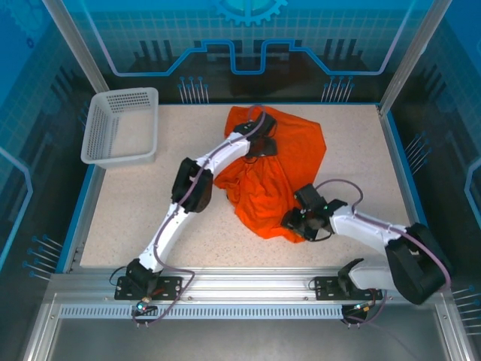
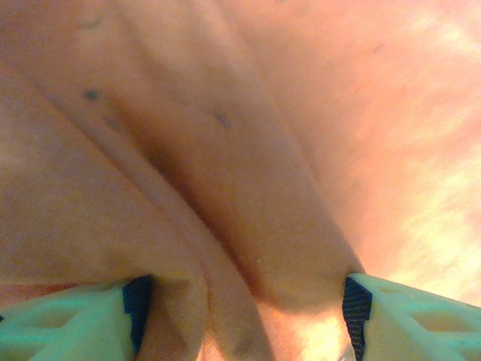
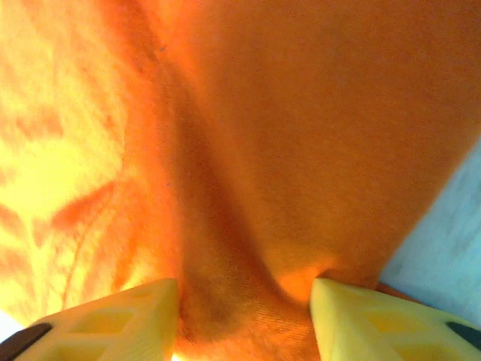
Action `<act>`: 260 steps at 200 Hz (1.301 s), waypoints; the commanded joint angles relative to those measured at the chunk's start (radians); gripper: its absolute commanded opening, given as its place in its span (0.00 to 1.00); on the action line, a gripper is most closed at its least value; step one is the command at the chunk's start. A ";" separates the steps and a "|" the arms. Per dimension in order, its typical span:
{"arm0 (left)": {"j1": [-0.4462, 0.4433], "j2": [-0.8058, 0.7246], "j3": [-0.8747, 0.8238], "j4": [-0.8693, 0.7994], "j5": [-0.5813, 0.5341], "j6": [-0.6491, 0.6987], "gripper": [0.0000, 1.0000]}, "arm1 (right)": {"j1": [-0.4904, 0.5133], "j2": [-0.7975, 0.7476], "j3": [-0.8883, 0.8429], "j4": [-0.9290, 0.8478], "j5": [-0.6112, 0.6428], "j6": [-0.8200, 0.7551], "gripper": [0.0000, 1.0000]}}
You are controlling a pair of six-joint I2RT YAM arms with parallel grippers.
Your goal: Fold and stack the t-shirts
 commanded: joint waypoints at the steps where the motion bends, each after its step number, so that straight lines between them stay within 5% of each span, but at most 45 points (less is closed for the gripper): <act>1: -0.041 0.066 0.105 -0.114 0.066 0.065 0.74 | 0.125 -0.051 -0.055 -0.004 0.053 0.318 0.56; 26: -0.040 0.026 0.105 -0.120 0.059 0.097 0.79 | 0.209 -0.026 -0.015 0.027 0.054 0.383 0.64; 58: 0.007 -0.156 0.009 -0.162 0.017 0.123 0.85 | 0.248 0.008 0.118 -0.092 0.093 0.277 0.72; 117: 0.231 -0.767 -0.789 0.206 0.163 -0.116 0.85 | 0.240 -0.097 0.259 -0.301 0.299 0.092 0.73; 146: 0.325 -0.938 -1.152 0.406 0.242 -0.292 0.75 | 0.059 -0.074 0.332 -0.323 0.257 -0.105 0.72; 181: 0.369 -0.921 -1.319 0.506 0.362 -0.326 0.70 | -0.240 0.023 0.444 -0.298 0.201 -0.346 0.66; 217: 0.372 -0.820 -1.323 0.567 0.459 -0.314 0.70 | -0.509 0.259 0.588 -0.265 0.110 -0.457 0.54; 260: 0.354 -0.677 -1.232 0.559 0.492 -0.277 0.64 | -0.658 0.578 0.802 -0.259 0.075 -0.499 0.39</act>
